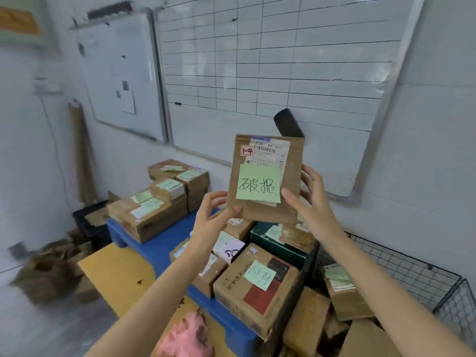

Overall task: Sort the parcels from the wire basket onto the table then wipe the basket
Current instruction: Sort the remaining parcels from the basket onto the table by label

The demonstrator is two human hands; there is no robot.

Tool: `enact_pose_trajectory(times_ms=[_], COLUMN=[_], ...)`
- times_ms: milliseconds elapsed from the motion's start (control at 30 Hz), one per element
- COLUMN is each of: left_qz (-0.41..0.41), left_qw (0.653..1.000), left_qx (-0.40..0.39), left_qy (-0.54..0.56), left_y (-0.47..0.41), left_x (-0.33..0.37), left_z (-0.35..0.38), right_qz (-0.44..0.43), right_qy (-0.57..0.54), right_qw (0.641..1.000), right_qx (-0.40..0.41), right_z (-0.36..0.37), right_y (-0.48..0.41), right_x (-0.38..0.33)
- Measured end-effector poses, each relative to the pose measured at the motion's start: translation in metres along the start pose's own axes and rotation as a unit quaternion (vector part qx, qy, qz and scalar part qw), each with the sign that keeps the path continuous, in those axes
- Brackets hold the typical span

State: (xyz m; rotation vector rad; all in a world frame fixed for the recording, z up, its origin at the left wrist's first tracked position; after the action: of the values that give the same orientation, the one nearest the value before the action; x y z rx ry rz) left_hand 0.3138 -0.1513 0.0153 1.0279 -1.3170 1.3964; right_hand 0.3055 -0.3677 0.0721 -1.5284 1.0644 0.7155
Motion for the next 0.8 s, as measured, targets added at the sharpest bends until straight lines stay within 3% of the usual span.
enact_pose_trajectory(times_ms=[300,800], left_qz=[0.021,0.001], left_qw=[0.996,0.993], left_qx=[0.079,0.106], left_qy=[-0.035,-0.059], left_y=[0.009,-0.025], left_x=[0.014,0.033], left_z=[-0.125,-0.382], right_qz=[-0.034,-0.03], right_qy=[0.054,0.003], right_qw=[0.994,0.992], right_qx=[-0.084,-0.124], right_z=[0.132,0.393], right_y=[-0.028,-0.08], right_x=[-0.025,-0.052])
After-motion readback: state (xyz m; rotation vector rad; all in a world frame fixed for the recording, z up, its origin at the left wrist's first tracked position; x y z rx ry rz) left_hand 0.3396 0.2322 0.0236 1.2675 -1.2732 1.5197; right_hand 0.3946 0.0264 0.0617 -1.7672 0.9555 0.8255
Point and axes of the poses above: each hand's wrist, its own y-axis away from the middle knuckle, its own z-axis out of the palm, x = y × z, the point moved 9 cm from there along -y, towards the middle knuckle
